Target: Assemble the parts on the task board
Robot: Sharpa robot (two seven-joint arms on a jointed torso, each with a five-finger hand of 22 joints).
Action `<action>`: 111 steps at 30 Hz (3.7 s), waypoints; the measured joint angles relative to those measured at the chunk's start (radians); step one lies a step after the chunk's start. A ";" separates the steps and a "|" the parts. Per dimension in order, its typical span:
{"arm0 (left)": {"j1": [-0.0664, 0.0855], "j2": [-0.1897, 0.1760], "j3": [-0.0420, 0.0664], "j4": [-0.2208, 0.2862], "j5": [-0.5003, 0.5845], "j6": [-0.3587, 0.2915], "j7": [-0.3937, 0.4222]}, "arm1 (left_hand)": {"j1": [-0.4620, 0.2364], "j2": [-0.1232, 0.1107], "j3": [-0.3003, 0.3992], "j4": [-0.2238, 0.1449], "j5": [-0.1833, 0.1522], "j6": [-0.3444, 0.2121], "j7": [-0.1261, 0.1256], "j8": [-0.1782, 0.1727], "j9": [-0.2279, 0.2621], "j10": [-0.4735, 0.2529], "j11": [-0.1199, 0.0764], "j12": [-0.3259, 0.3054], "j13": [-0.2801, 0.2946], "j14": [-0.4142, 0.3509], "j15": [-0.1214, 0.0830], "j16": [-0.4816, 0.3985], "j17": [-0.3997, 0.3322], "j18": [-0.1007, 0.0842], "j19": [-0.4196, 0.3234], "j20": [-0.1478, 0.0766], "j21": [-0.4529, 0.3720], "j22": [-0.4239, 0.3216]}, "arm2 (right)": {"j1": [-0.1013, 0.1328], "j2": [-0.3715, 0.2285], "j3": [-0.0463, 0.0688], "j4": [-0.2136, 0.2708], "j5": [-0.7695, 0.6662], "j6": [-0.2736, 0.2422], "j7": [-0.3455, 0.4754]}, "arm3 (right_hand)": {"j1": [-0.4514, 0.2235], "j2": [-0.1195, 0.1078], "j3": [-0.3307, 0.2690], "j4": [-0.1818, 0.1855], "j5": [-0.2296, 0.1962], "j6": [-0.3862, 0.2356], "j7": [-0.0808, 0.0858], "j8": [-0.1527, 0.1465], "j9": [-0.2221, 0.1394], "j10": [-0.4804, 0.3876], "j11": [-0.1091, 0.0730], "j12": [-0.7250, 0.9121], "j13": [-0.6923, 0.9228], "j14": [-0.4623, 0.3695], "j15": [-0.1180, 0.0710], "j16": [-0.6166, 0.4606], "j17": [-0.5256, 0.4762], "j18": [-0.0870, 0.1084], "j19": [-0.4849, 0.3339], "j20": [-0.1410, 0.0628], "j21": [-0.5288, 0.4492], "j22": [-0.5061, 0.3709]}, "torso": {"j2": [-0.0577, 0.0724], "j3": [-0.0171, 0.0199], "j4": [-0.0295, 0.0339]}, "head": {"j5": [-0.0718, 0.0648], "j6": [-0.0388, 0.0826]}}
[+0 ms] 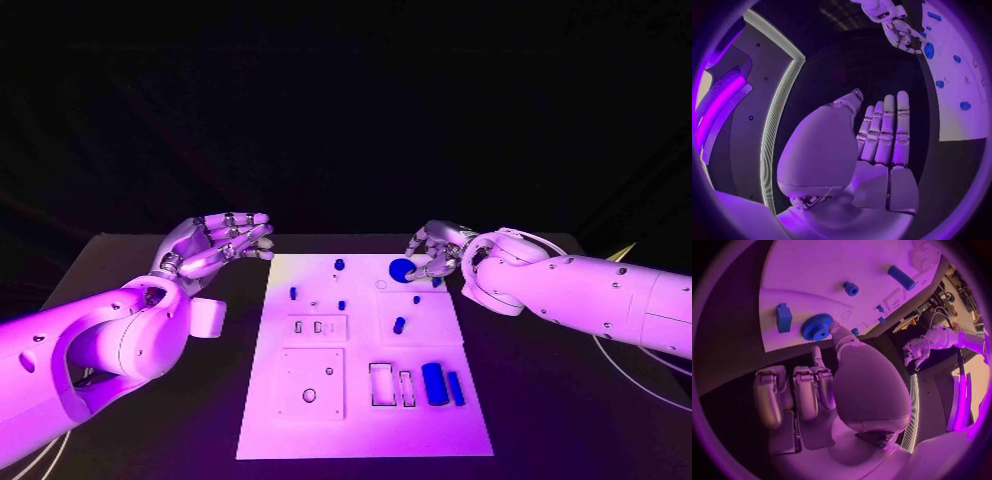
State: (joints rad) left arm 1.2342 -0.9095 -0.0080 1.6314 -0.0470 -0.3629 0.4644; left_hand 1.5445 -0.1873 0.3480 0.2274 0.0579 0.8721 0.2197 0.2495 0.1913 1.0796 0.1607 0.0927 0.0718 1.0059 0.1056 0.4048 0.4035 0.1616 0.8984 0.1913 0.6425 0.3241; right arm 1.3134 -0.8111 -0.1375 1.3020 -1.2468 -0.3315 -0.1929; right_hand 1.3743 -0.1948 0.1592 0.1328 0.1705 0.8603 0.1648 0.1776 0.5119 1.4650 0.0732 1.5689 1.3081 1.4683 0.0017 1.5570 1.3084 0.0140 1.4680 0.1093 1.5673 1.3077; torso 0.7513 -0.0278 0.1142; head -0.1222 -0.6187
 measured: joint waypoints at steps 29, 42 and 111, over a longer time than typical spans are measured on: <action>0.000 -0.013 0.000 0.007 -0.002 0.002 -0.002 | 0.000 0.000 0.000 0.000 0.000 0.000 0.000 0.000 0.000 0.000 0.000 0.000 0.000 0.000 0.000 0.000 0.002 0.000 0.000 0.000 0.000 0.001 | -0.020 0.048 0.000 -0.069 0.008 -0.005 -0.002 | 0.020 0.031 0.031 0.031 0.000 0.018 -0.003 0.008 0.001 0.003 0.003 0.000 0.000 -0.004 0.004 0.004 0.000 0.000 0.000 0.000 0.000 0.000 | -0.001 -0.0010 -0.0008 | 0.007 -0.021; 0.000 -0.015 0.000 0.006 -0.002 0.002 -0.004 | 0.000 0.000 0.000 0.000 0.000 0.000 0.000 0.000 0.001 0.000 0.000 0.000 0.000 0.000 0.000 0.000 0.003 0.000 -0.003 0.004 0.004 0.001 | -0.022 0.057 0.002 -0.076 0.013 -0.007 0.000 | 0.030 0.041 0.172 0.033 -0.006 0.082 -0.016 -0.002 -0.027 -0.001 0.000 0.000 0.000 -0.001 0.001 0.004 0.000 0.000 0.000 0.000 -0.001 0.000 | -0.003 -0.0008 -0.0008 | 0.007 -0.021; 0.000 -0.011 0.000 -0.003 -0.003 0.007 -0.007 | 0.000 0.000 0.000 0.000 0.000 0.000 0.000 0.000 0.001 0.000 0.000 0.000 0.000 -0.004 -0.004 0.000 0.006 0.000 -0.003 0.004 0.010 0.004 | -0.050 0.242 -0.005 0.011 -0.249 -0.186 -0.099 | -0.023 0.014 0.253 0.026 -0.009 0.118 -0.013 -0.005 -0.036 0.003 -0.011 0.000 0.000 -0.004 -0.011 0.004 -0.001 0.000 0.000 -0.008 -0.001 0.000 | -0.002 -0.0001 -0.0013 | 0.030 -0.020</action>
State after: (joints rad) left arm 1.2342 -0.9205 -0.0082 1.6282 -0.0499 -0.3557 0.4575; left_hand 1.5445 -0.1873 0.3479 0.2275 0.0579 0.8720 0.2197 0.2495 0.1921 1.0795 0.1607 0.0927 0.0718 1.0022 0.1020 0.4047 0.4091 0.1616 0.8951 0.1949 0.6524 0.3281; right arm 1.2634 -0.5693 -0.1429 1.3129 -1.4962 -0.5178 -0.2922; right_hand 1.3512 -0.1807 0.4118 0.1588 0.1618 0.9779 0.1513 0.1725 0.4761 1.4683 0.0626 1.5688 1.3079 1.4647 -0.0092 1.5607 1.3074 0.0143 1.4680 0.1017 1.5663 1.3073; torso 0.7496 -0.0279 0.1128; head -0.0918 -0.6391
